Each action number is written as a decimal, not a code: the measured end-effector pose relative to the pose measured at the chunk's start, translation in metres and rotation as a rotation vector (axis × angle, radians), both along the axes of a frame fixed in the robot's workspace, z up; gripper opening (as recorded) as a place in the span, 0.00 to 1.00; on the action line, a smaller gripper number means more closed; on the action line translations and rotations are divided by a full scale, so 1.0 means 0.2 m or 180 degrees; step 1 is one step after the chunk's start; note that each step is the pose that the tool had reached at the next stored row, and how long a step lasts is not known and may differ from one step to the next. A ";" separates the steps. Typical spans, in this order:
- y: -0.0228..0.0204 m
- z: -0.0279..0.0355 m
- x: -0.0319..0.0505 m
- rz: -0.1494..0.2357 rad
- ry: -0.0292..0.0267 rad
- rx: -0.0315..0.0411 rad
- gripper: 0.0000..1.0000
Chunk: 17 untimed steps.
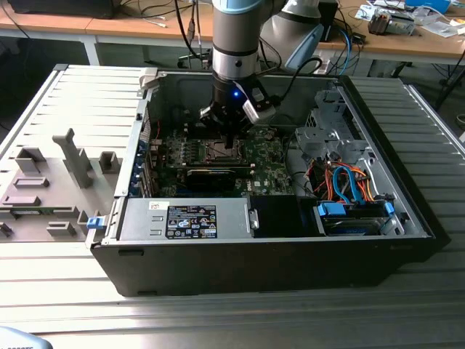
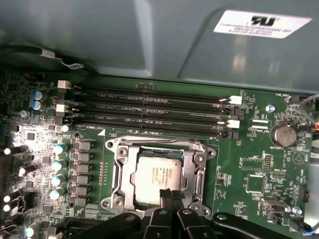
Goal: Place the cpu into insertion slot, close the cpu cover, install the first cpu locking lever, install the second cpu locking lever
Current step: 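Install the first cpu locking lever, then install the second cpu locking lever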
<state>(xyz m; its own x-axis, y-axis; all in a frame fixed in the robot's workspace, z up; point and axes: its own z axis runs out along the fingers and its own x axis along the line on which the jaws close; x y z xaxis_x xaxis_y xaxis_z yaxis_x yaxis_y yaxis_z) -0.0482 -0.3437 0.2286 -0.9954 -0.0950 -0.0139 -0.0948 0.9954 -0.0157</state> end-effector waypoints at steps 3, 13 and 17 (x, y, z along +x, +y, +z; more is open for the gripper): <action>0.000 0.041 0.000 0.0000 0.0000 0.0000 0.11; 0.000 0.063 0.000 0.0000 0.0000 0.0000 0.11; 0.000 0.064 0.000 0.0000 0.0000 0.0000 0.11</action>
<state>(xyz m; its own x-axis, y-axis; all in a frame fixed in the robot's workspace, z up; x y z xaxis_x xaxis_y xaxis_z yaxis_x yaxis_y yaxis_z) -0.0482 -0.3437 0.2414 -0.9954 -0.0950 -0.0139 -0.0948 0.9954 -0.0156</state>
